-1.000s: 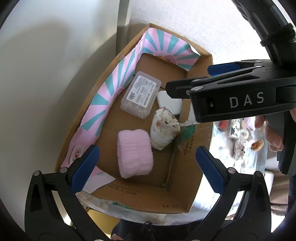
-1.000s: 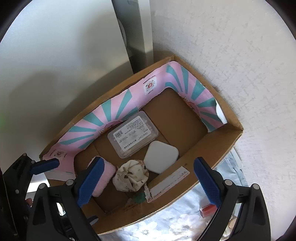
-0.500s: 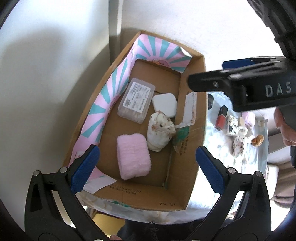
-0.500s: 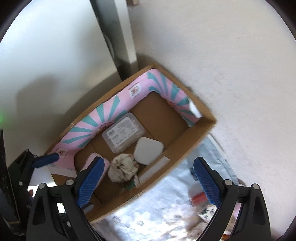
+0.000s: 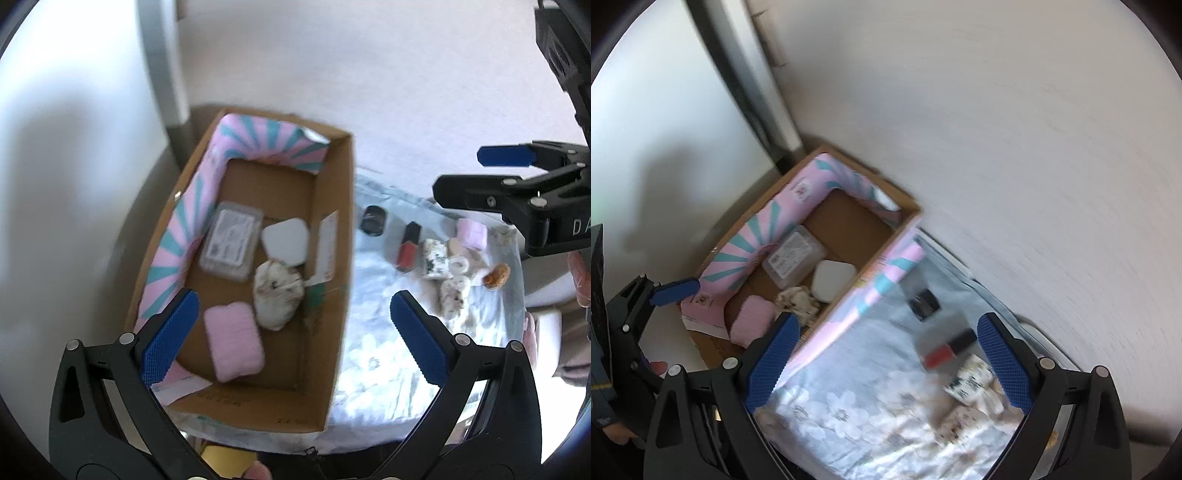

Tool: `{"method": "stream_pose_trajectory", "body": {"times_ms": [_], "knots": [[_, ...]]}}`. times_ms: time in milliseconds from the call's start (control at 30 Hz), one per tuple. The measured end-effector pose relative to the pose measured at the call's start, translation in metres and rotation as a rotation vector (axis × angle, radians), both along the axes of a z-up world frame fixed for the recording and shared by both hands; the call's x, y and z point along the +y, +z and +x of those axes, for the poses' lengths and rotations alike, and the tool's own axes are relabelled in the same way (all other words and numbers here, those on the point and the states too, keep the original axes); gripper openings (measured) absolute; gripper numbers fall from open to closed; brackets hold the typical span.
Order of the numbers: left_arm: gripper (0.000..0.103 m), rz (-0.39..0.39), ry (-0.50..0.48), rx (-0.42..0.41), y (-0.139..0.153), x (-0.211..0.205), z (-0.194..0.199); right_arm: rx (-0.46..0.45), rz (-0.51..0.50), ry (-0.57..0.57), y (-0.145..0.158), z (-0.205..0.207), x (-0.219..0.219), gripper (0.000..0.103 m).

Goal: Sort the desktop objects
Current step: 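Move both tools back over the remaining items on the sheet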

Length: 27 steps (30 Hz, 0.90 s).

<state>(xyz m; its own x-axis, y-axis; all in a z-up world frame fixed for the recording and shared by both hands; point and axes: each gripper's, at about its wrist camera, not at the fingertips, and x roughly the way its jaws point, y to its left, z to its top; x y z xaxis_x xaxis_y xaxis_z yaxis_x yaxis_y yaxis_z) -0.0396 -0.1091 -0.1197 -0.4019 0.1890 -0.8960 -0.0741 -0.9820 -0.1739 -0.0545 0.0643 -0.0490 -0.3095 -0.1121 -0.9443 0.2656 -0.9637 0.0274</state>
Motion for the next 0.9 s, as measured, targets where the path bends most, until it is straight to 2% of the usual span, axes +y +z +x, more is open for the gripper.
{"method": "stream_pose_trajectory", "body": {"times_ms": [233, 567, 733, 900], "knots": [[0.103, 0.025, -0.084, 0.056, 0.02, 0.035, -0.005, 0.012, -0.003, -0.081, 0.004, 0.021, 0.044, 0.096], [0.103, 0.032, -0.199, 0.066, 0.029, 0.091, -0.018, 0.037, -0.021, -0.219, 0.006, 0.06, 0.112, 0.097], [0.103, 0.028, -0.255, 0.054, 0.025, 0.121, -0.024, 0.027, -0.038, -0.296, -0.008, 0.08, 0.152, 0.097], [0.103, -0.008, -0.312, 0.03, 0.009, 0.154, -0.03, 0.014, -0.061, -0.377, -0.031, 0.098, 0.192, 0.097]]}}
